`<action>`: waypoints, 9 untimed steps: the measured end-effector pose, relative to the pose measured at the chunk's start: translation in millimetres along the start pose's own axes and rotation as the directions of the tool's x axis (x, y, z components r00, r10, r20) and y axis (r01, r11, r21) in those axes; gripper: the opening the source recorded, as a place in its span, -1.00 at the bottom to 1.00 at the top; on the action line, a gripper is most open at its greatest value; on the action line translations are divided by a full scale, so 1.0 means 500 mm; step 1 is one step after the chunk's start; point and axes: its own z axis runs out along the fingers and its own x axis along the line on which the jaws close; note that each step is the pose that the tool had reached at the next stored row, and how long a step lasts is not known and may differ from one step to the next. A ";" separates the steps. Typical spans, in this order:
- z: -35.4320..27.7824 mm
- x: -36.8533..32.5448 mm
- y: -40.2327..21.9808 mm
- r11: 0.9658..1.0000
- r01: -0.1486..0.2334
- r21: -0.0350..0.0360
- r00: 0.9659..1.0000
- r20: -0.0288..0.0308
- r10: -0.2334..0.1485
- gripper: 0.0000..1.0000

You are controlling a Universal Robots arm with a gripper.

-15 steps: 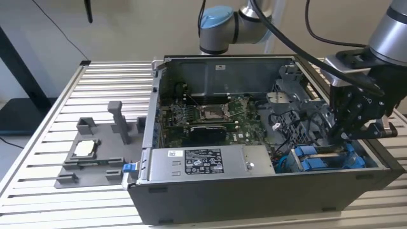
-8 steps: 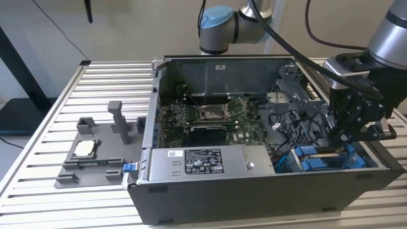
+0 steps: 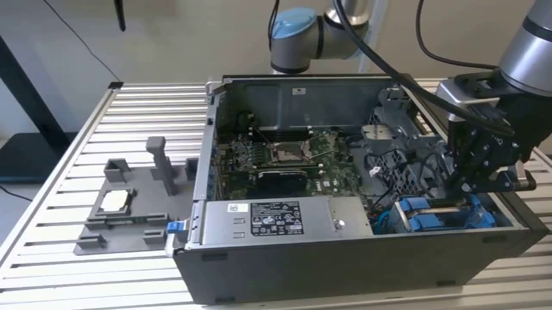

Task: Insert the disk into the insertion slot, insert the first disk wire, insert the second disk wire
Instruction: 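Insert the first disk wire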

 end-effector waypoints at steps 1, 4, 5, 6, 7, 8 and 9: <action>0.000 0.000 0.000 1.000 -0.002 0.000 1.000 0.000 0.002 -0.62; 0.000 0.002 0.000 1.000 -0.007 0.000 1.000 0.000 0.007 -0.62; 0.000 0.002 0.000 1.000 -0.008 0.000 1.000 0.000 0.008 -0.62; 0.001 0.002 0.000 1.000 -0.009 0.000 1.000 0.000 0.009 -0.62; 0.001 0.002 0.000 1.000 -0.010 0.001 1.000 0.000 0.010 -0.62; 0.002 0.002 0.000 1.000 -0.010 0.001 1.000 0.000 0.010 -0.62; 0.003 0.002 0.000 1.000 -0.010 0.001 1.000 -0.001 0.010 -0.62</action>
